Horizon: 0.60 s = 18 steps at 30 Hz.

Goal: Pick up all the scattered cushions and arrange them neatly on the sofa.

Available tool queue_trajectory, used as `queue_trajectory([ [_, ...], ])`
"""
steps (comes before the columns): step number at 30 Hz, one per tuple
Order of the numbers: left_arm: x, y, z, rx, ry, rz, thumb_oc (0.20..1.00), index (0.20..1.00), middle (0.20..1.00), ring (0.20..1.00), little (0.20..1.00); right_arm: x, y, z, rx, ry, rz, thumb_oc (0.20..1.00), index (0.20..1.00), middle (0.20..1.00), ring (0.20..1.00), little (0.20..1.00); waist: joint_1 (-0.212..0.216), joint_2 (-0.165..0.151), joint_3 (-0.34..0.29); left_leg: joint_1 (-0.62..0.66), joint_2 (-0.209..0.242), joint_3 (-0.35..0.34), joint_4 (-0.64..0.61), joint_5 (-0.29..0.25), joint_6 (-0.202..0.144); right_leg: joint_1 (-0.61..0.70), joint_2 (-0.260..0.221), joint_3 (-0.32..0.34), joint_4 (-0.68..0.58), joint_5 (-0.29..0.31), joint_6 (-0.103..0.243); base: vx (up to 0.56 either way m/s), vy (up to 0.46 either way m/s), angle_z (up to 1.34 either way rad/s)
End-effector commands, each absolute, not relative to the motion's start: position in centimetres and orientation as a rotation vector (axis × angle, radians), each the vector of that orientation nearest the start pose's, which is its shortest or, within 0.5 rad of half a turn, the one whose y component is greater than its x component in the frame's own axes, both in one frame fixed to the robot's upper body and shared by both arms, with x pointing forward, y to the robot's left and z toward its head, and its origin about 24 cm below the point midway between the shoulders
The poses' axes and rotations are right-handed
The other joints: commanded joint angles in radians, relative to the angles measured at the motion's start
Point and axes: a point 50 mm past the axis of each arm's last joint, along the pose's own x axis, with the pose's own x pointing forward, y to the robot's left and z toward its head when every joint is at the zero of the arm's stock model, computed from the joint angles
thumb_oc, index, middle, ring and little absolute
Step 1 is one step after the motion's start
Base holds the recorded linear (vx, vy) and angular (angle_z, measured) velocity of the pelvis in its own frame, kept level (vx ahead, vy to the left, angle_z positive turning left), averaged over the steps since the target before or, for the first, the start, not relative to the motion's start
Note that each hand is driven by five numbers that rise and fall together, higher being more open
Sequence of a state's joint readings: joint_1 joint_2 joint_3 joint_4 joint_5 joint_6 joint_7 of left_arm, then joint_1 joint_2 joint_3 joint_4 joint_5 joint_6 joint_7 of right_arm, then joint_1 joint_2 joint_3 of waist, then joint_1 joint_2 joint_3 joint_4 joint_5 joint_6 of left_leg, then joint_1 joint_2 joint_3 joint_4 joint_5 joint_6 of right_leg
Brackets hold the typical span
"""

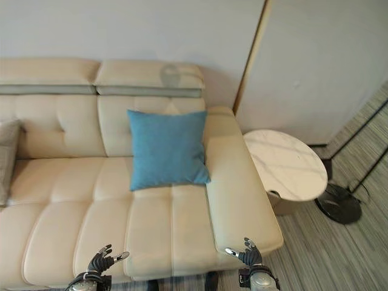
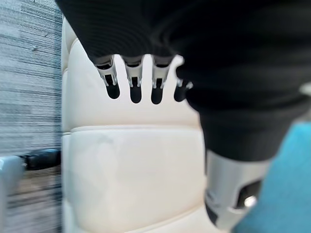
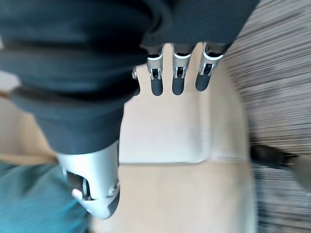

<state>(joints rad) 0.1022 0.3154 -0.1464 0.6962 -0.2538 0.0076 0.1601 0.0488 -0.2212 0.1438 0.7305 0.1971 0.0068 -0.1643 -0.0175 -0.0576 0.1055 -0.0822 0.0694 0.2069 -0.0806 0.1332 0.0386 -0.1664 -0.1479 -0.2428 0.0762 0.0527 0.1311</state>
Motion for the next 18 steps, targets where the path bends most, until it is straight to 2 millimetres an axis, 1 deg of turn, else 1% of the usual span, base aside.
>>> queue_trajectory([
  [1,18.2,25.1,-8.9,0.199,0.662,0.261,1.000,1.000,1.000,1.000,1.000,19.6,-21.9,-9.6,-0.167,0.663,-0.196,1.000,1.000,1.000,1.000,1.000,0.025,0.028,0.036,0.034,-0.043,-0.030,-0.007,-0.119,-0.024,0.160,0.014,-0.002,0.144,-0.130,-0.012,-0.11,-0.028,-0.25],
  [2,18.2,25.2,-8.9,0.199,0.663,0.261,1.000,1.000,1.000,1.000,1.000,19.5,-21.9,-9.6,-0.167,0.664,-0.196,1.000,1.000,1.000,1.000,1.000,0.026,0.028,0.036,0.035,-0.044,-0.030,-0.007,-0.119,-0.024,0.161,0.013,-0.001,0.145,-0.131,-0.012,-0.08,-0.056,-0.24],
  [3,18.1,25.1,-9.0,0.188,0.670,0.264,1.000,1.000,1.000,1.000,1.000,19.4,-22.0,-9.7,-0.177,0.676,-0.200,1.000,1.000,1.000,1.000,1.000,0.029,0.025,0.025,0.035,-0.049,-0.022,-0.007,-0.119,-0.024,0.186,0.010,0.000,0.175,-0.141,-0.012,-0.14,-0.145,-0.31],
  [4,18.1,25.2,-9.0,0.176,0.673,0.282,1.000,1.000,1.000,1.000,1.000,19.0,-22.4,-10.0,-0.192,0.701,-0.215,1.000,1.000,1.000,1.000,1.000,0.032,0.014,0.005,0.021,-0.058,-0.017,-0.007,-0.107,-0.029,0.234,0.033,0.029,0.159,-0.153,-0.007,-0.15,-0.148,-0.25],
  [5,18.1,25.2,-9.0,0.176,0.673,0.282,1.000,1.000,1.000,1.000,1.000,19.0,-22.4,-10.0,-0.192,0.701,-0.215,1.000,1.000,1.000,1.000,1.000,0.032,0.015,0.005,0.019,-0.057,-0.017,-0.007,-0.105,-0.030,0.233,0.034,0.029,0.158,-0.151,-0.008,-0.29,-0.284,-0.22],
  [6,18.3,25.4,-8.8,0.154,0.660,0.308,1.000,1.000,1.000,1.000,1.000,19.1,-22.5,-9.8,-0.207,0.699,-0.218,1.000,1.000,1.000,1.000,1.000,0.040,0.006,0.006,-0.003,-0.056,-0.014,-0.007,-0.068,-0.044,0.282,0.068,0.047,0.070,-0.206,-0.030,-0.19,-0.172,-0.21],
  [7,18.3,25.4,-8.8,0.154,0.659,0.308,1.000,1.000,1.000,1.000,1.000,19.1,-22.5,-9.8,-0.208,0.699,-0.218,1.000,1.000,1.000,1.000,1.000,0.039,0.008,0.006,-0.005,-0.054,-0.014,-0.007,-0.066,-0.045,0.281,0.070,0.046,0.069,-0.204,-0.032,-0.34,-0.294,-0.16],
  [8,18.3,25.3,-8.8,0.145,0.659,0.322,1.000,1.000,1.000,1.000,1.000,19.1,-22.5,-9.9,-0.210,0.702,-0.223,1.000,1.000,1.000,1.000,1.000,0.034,0.013,0.007,-0.028,-0.039,-0.011,-0.007,-0.027,-0.053,0.292,0.097,0.053,0.011,-0.211,-0.054,-0.24,-0.198,-0.20],
  [9,18.3,25.4,-8.8,0.143,0.662,0.325,1.000,1.000,1.000,1.000,1.000,19.0,-22.6,-9.9,-0.218,0.704,-0.224,1.000,1.000,1.000,1.000,1.000,0.033,0.013,0.008,-0.033,-0.035,-0.015,-0.007,-0.014,-0.060,0.293,0.108,0.059,-0.003,-0.226,-0.066,-0.36,-0.317,-0.11],
  [10,18.4,25.2,-8.8,0.136,0.662,0.334,1.000,1.000,1.000,1.000,1.000,19.0,-22.7,-9.8,-0.217,0.699,-0.236,1.000,1.000,1.000,1.000,1.000,0.031,0.016,0.018,-0.044,-0.025,-0.022,-0.007,0.014,-0.075,0.290,0.128,0.061,-0.017,-0.228,-0.082,-0.49,-0.399,-0.04],
  [11,18.5,25.0,-8.8,0.110,0.661,0.344,1.000,1.000,1.000,1.000,1.000,18.8,-22.8,-9.6,-0.209,0.688,-0.250,1.000,1.000,1.000,1.000,1.000,0.020,0.027,0.044,-0.075,-0.009,-0.034,-0.007,0.054,-0.106,0.276,0.158,0.054,-0.036,-0.224,-0.100,-0.56,-0.416,0.16],
  [12,18.7,24.8,-8.8,0.108,0.661,0.345,1.000,1.000,1.000,1.000,1.000,18.7,-23.0,-9.7,-0.205,0.691,-0.257,1.000,1.000,1.000,1.000,1.000,0.014,0.032,0.055,-0.090,-0.002,-0.033,-0.007,0.062,-0.119,0.265,0.165,0.040,-0.041,-0.218,-0.105,-0.67,-0.412,0.62],
  [13,18.8,24.4,-8.9,0.097,0.659,0.340,1.000,1.000,1.000,1.000,1.000,18.6,-23.3,-9.6,-0.220,0.691,-0.261,1.000,1.000,1.000,1.000,1.000,0.011,0.038,0.083,-0.099,-0.001,-0.053,-0.007,0.068,-0.131,0.255,0.162,0.019,-0.046,-0.204,-0.106,-0.39,-0.207,0.41],
  [14,18.8,24.4,-8.9,0.097,0.658,0.340,1.000,1.000,1.000,1.000,1.000,18.6,-23.3,-9.6,-0.220,0.691,-0.261,1.000,1.000,1.000,1.000,1.000,0.010,0.039,0.081,-0.102,-0.001,-0.055,-0.007,0.069,-0.131,0.253,0.163,0.017,-0.046,-0.203,-0.106,-0.35,-0.164,0.52],
  [15,19.0,24.3,-8.8,0.095,0.652,0.338,1.000,1.000,1.000,1.000,1.000,18.8,-23.4,-9.5,-0.230,0.690,-0.259,1.000,1.000,1.000,1.000,1.000,0.013,0.036,0.089,-0.091,-0.014,-0.079,-0.003,0.062,-0.122,0.248,0.156,0.014,-0.048,-0.193,-0.107,-0.18,-0.083,0.10],
  [16,18.9,24.4,-8.9,0.097,0.655,0.339,1.000,1.000,1.000,1.000,1.000,18.8,-23.3,-9.5,-0.236,0.693,-0.252,1.000,1.000,1.000,1.000,1.000,0.013,0.030,0.088,-0.087,-0.022,-0.093,0.045,0.039,-0.110,0.241,0.145,0.012,-0.058,-0.177,-0.105,-0.29,-0.134,0.02],
  [17,18.6,24.4,-8.9,0.096,0.658,0.342,1.000,1.000,1.000,1.000,1.000,18.7,-23.2,-9.5,-0.241,0.696,-0.236,1.000,1.000,1.000,1.000,1.000,0.009,0.019,0.077,-0.071,-0.024,-0.076,0.119,-0.012,-0.095,0.234,0.131,0.011,-0.077,-0.153,-0.101,-0.21,-0.115,-0.24],
  [18,18.4,24.4,-8.9,0.094,0.657,0.341,1.000,1.000,1.000,1.000,1.000,18.7,-23.1,-9.6,-0.248,0.698,-0.224,1.000,1.000,1.000,1.000,1.000,0.011,0.013,0.073,-0.051,-0.022,-0.070,0.169,-0.072,-0.089,0.239,0.122,0.016,-0.083,-0.158,-0.098,-0.14,-0.084,-0.29],
])
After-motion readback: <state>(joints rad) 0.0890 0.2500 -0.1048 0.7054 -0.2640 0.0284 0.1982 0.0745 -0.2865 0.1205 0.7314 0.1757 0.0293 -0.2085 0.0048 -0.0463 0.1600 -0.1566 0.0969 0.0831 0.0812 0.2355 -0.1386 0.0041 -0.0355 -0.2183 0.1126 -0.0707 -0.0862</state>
